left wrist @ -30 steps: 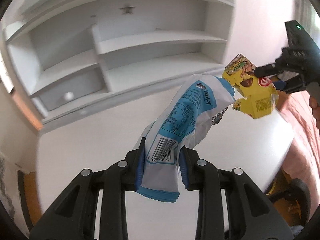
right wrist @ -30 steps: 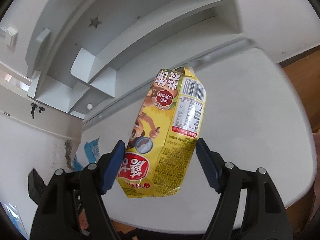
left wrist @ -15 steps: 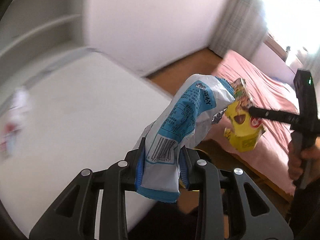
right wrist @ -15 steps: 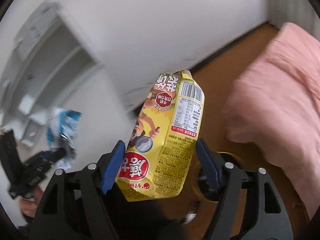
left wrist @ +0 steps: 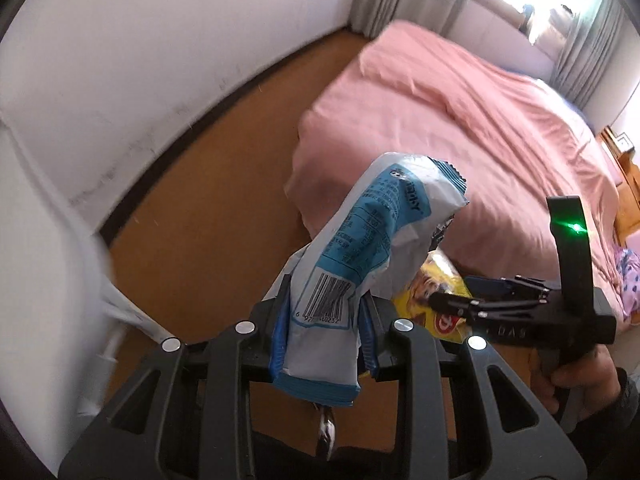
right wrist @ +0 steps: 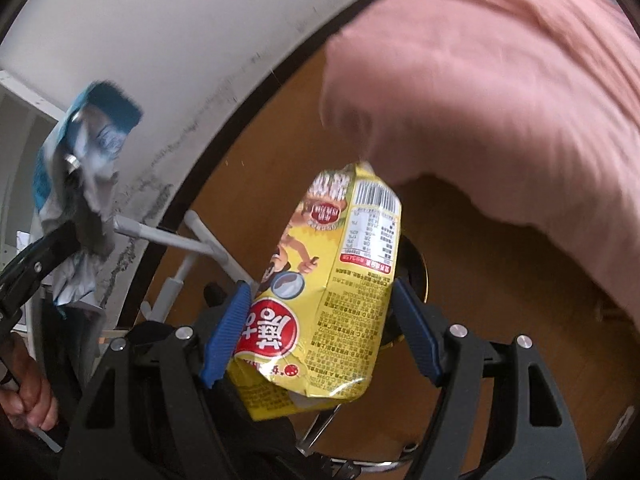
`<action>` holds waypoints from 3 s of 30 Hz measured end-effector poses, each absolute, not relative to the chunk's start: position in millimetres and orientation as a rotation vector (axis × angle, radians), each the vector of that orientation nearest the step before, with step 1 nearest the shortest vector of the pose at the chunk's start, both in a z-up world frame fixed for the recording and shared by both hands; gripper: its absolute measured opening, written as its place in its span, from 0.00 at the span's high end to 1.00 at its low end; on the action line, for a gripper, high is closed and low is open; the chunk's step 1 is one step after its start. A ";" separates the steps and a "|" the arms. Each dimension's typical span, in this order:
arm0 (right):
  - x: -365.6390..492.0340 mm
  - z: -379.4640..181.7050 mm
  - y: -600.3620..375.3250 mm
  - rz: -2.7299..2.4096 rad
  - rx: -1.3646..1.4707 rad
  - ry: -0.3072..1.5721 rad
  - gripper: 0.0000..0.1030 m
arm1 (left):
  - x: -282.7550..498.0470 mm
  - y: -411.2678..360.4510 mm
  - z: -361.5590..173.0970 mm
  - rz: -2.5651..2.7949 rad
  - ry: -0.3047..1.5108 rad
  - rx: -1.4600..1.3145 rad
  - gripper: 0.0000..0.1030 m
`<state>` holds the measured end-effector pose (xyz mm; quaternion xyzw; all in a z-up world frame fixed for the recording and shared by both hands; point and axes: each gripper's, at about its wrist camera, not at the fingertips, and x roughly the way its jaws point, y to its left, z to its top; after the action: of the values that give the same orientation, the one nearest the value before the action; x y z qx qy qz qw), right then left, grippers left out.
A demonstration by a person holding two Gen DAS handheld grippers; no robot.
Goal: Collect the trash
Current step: 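Carry the snack bag and blue wrapper over the black bin, then open both tools to drop the snack bag and wrapper into the bin, then swing both tools back toward the desk, then grasp the drawn paper with left tool while right tool grasps the white tissue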
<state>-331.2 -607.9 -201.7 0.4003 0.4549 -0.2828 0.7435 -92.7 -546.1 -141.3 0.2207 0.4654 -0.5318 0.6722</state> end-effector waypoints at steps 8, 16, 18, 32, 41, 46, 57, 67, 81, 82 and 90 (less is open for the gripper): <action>-338.6 -279.2 -616.3 -0.605 0.973 1.105 0.71 | -87.2 -583.7 -249.8 -1.162 1.266 0.555 0.72; -343.0 -298.3 -627.4 -0.617 1.026 1.101 0.70 | -90.4 -590.9 -294.8 -1.132 1.353 0.604 0.72; -345.8 -297.3 -628.1 -0.621 1.037 1.091 0.65 | -93.7 -596.2 -296.9 -1.142 1.358 0.606 0.71; -356.7 -245.4 -630.5 -0.676 0.997 0.997 0.33 | -107.7 -592.2 -258.0 -1.218 1.318 0.606 0.37; -323.8 -149.8 -611.0 -0.661 0.795 0.937 0.22 | -100.2 -536.9 -124.1 -1.248 1.080 0.521 0.13; -270.4 -75.3 -577.9 -0.577 0.643 0.869 0.20 | -74.5 -465.5 -43.6 -1.179 0.903 0.465 0.11; -46.5 -12.2 -425.1 -0.110 0.379 0.906 0.20 | 73.6 -231.5 0.2 -0.643 0.835 0.332 0.11; 121.7 -11.9 -289.2 0.194 0.284 1.020 0.20 | 134.7 -91.5 -29.4 -0.434 0.931 0.228 0.11; 198.0 -50.9 -264.9 0.280 0.362 1.166 0.60 | 182.6 -132.6 -66.2 -0.555 0.948 0.259 0.11; 196.6 -49.7 -266.0 0.285 0.362 1.159 0.61 | 185.6 -135.1 -67.7 -0.556 0.949 0.260 0.11; 171.6 -28.6 -288.0 0.262 0.332 1.104 0.63 | 203.4 -151.2 -75.7 -0.537 0.961 0.289 0.26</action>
<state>171.6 -288.0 -28.6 0.1566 0.5204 0.1234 0.8303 203.4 -151.2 -75.7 0.1367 0.4549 -0.2541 0.8425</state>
